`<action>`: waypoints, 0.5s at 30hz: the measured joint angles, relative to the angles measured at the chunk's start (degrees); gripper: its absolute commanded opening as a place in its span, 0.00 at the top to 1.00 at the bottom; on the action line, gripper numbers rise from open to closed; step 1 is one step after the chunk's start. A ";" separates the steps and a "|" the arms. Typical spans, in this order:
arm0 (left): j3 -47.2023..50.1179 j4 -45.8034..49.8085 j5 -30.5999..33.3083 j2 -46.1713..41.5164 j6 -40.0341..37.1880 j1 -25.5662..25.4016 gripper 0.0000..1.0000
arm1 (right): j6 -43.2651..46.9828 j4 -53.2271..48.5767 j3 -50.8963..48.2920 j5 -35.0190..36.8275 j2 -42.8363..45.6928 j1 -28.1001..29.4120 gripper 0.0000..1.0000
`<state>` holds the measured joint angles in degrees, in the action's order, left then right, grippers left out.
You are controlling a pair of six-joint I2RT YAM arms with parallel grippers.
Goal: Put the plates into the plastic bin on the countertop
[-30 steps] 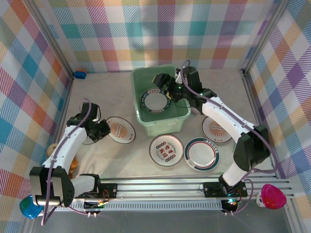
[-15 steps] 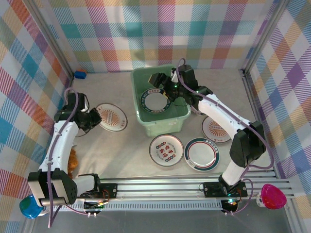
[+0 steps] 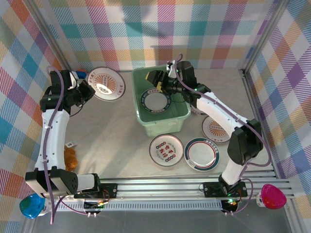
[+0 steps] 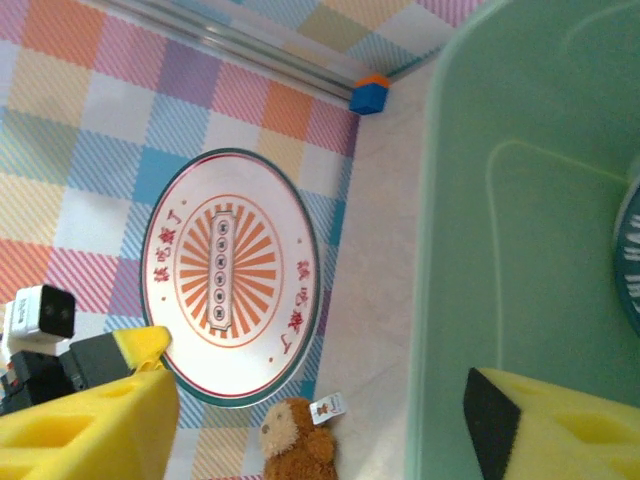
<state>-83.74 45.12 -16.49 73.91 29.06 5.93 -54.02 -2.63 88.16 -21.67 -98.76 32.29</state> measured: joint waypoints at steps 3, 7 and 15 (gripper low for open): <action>0.00 -2.27 -2.05 0.68 1.84 -1.27 1.00 | -0.37 1.88 -0.09 -1.38 -0.04 0.00 0.38; 0.00 -5.90 -5.46 1.49 3.72 -4.55 1.00 | -0.81 3.17 -0.09 -2.40 -0.17 0.00 0.43; 0.00 -12.09 -9.40 2.27 6.56 -8.66 1.00 | -2.38 4.02 -0.09 -2.89 -1.62 0.00 0.48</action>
<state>-83.74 33.04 -25.89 76.18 35.62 -2.72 -56.40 1.39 88.07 -24.56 -100.38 32.29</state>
